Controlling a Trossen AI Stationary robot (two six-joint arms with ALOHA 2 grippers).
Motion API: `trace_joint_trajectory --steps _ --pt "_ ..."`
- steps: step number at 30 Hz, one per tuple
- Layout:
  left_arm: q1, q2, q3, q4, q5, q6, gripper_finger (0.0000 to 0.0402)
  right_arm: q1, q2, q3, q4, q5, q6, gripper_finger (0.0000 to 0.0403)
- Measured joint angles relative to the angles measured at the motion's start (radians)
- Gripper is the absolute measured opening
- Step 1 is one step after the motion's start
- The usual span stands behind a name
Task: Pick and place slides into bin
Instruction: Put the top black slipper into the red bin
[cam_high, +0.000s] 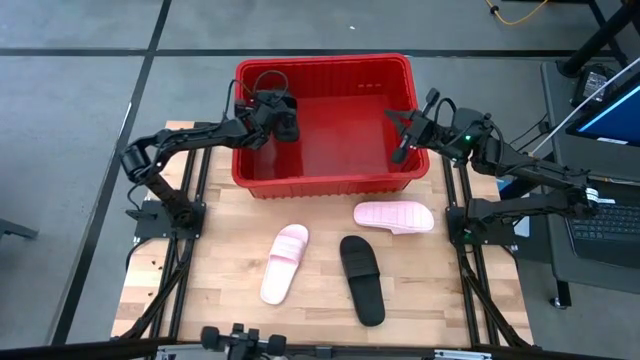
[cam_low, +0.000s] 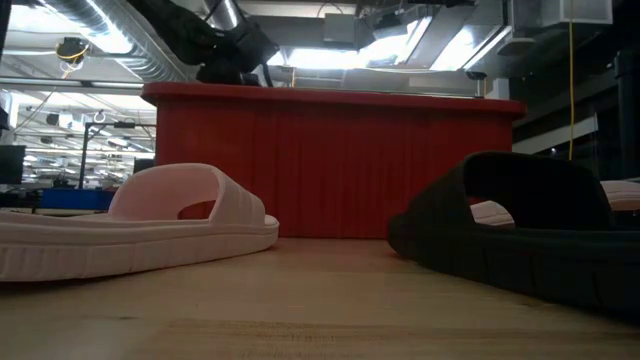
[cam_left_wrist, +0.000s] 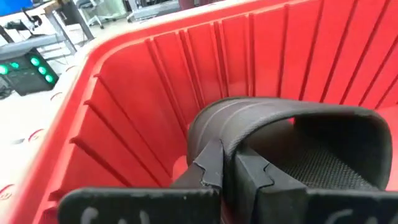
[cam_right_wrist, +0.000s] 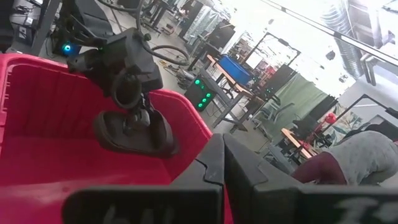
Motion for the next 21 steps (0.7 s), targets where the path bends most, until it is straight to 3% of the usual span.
trace_joint_trajectory --steps 4,11,21 --pt "-0.008 0.009 -0.003 0.035 0.005 0.043 0.0005 0.000 0.000 0.000 -0.014 0.000 0.000 0.0006" --pt "-0.001 0.017 -0.007 0.056 0.064 -0.015 0.0006 0.000 0.000 0.000 -0.034 0.000 0.000 0.0006" --pt "-0.002 0.111 -0.007 0.084 0.081 -0.037 0.0006 0.000 0.000 0.000 -0.038 0.000 0.001 0.0006"
